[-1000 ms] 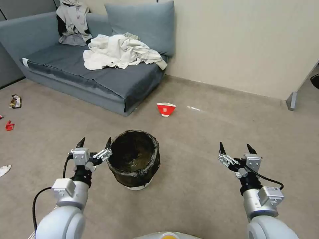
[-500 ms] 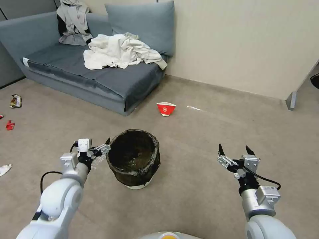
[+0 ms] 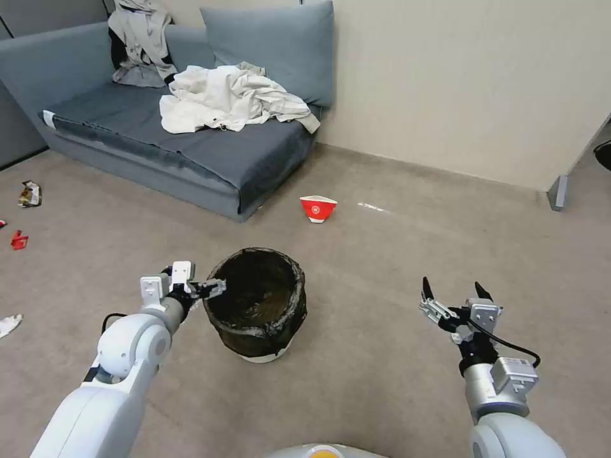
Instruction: Pick up the trash can from the floor.
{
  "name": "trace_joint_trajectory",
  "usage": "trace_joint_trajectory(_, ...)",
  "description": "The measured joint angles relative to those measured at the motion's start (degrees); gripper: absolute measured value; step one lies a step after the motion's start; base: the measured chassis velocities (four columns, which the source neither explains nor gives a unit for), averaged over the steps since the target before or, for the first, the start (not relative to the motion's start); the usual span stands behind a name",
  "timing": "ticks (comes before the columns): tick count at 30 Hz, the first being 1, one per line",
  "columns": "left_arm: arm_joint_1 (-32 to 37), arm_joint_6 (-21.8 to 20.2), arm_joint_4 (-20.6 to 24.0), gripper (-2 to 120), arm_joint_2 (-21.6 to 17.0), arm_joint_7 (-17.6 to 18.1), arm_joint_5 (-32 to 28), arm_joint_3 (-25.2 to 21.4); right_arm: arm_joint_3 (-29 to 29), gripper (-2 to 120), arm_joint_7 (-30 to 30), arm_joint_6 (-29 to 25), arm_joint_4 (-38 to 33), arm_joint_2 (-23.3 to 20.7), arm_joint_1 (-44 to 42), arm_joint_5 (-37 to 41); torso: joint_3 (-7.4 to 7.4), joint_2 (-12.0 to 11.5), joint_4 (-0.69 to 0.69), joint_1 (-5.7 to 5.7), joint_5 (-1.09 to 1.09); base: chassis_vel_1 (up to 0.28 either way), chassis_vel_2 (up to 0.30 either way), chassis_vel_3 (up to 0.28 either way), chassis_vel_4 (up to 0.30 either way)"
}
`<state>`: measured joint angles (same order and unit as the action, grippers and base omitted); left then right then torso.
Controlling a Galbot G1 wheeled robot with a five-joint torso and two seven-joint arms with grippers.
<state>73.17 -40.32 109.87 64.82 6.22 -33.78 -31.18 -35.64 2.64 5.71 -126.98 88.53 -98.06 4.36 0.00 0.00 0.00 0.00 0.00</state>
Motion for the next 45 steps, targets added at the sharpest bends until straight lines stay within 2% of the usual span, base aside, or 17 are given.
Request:
trace_joint_trajectory(5, -2.2, -1.8, -3.0, 100, 0.2, -0.4, -0.7, 1.9, 0.0, 100, 0.0, -0.5, 0.1, 0.5, -0.2, -0.7, 0.00, 0.0, 0.00, 0.00, 0.00, 0.000, 0.000, 0.000, 0.000)
trace_joint_trajectory(13, -3.9, -1.9, -5.4, 100, 0.3, 0.2, -0.7, 3.7, 0.0, 100, 0.0, -0.6, 0.1, 1.0, -0.3, -0.8, 0.00, 0.0, 0.00, 0.00, 0.00, 0.000, 0.000, 0.000, 0.000)
trace_joint_trajectory(16, -4.6, -1.9, -6.4, 88, 0.4, 0.9, -0.6, 4.7, 0.0, 100, 0.2, -0.6, 0.0, 1.0, -0.3, -0.8, 0.00, 0.0, -0.01, 0.00, 0.00, 0.000, 0.000, 0.000, 0.000)
trace_joint_trajectory(18, -4.7, -1.9, -6.8, 85, 0.4, 1.0, -0.6, 4.9, 0.0, 100, 0.3, -0.5, -0.1, 1.1, -0.3, -0.7, 0.00, 0.0, 0.00, 0.00, 0.00, 0.000, 0.000, 0.000, 0.000)
trace_joint_trajectory(20, -5.0, -1.9, -7.4, 72, 0.5, 1.5, -0.4, 5.4, 0.0, 100, 0.5, -0.4, -0.1, 1.2, -0.3, -0.5, 0.00, 0.0, 0.00, 0.00, 0.03, 0.000, 0.000, 0.000, 0.000)
trace_joint_trajectory(21, -5.0, -1.9, -7.4, 72, 0.5, 1.5, -0.4, 5.4, 0.0, 100, 0.5, -0.4, -0.1, 1.2, -0.3, -0.5, 0.00, 0.0, 0.00, 0.00, 0.03, 0.000, 0.000, 0.000, 0.000)
trace_joint_trajectory(24, -5.2, -1.8, -7.9, 58, 0.6, 2.2, -0.3, 5.6, 0.1, 100, 0.6, -0.3, -0.1, 1.2, -0.2, -0.4, -0.01, 0.0, 0.00, -0.01, 0.03, 0.000, 0.000, 0.000, 0.000)
trace_joint_trajectory(25, -5.2, -1.8, -7.9, 58, 0.6, 2.2, -0.3, 5.6, 0.1, 100, 0.6, -0.3, -0.1, 1.2, -0.2, -0.4, -0.01, 0.0, 0.00, -0.01, 0.03, 0.000, 0.000, 0.000, 0.000)
trace_joint_trajectory(28, -5.2, -1.7, -7.8, 43, 0.5, 2.4, -0.3, 5.6, 0.1, 100, 0.7, -0.3, -0.1, 1.2, -0.2, -0.4, 0.00, 0.0, 0.01, 0.00, 0.01, 0.000, 0.000, 0.000, 0.000)
trace_joint_trajectory(30, -5.2, -1.7, -7.8, 41, 0.5, 2.4, -0.3, 5.6, 0.2, 100, 0.7, -0.3, -0.1, 1.3, -0.2, -0.4, -0.01, 0.0, 0.01, 0.00, 0.02, 0.000, 0.000, 0.000, 0.000)
trace_joint_trajectory(33, -5.0, -1.7, -7.7, 25, 0.5, 2.5, -0.3, 5.5, 0.4, 100, 0.7, -0.2, -0.1, 1.4, -0.2, -0.4, -0.01, 0.0, 0.01, 0.00, 0.00, 0.000, 0.000, 0.000, 0.000)
trace_joint_trajectory(34, -5.0, -1.7, -7.7, 25, 0.5, 2.5, -0.3, 5.5, 0.4, 100, 0.7, -0.2, -0.1, 1.4, -0.2, -0.4, -0.01, 0.0, 0.01, 0.00, 0.00, 0.000, 0.000, 0.000, 0.000)
trace_joint_trajectory(37, -4.9, -1.1, -7.6, 12, 0.5, 2.1, -0.9, 5.4, 0.4, 100, 0.7, -0.2, 0.0, 1.5, -0.2, -0.4, -0.01, 0.0, 0.00, 0.00, 0.00, 0.000, 0.000, 0.000, 0.000)
trace_joint_trajectory(42, -4.4, 0.2, -7.3, 3, 0.6, 1.4, -1.2, 5.3, 0.3, 100, 0.8, -0.2, 0.0, 1.5, -0.2, -0.4, 0.00, 0.0, 0.00, 0.00, 0.00, 0.000, 0.000, 0.000, 0.000)
trace_joint_trajectory(45, -3.0, 4.1, -6.4, 3, 0.6, -0.7, -1.6, 4.8, 0.2, 100, 0.9, -0.2, 0.0, 1.5, -0.2, -0.4, 0.00, 0.0, 0.00, 0.00, -0.02, 0.000, 0.000, 0.000, 0.000)
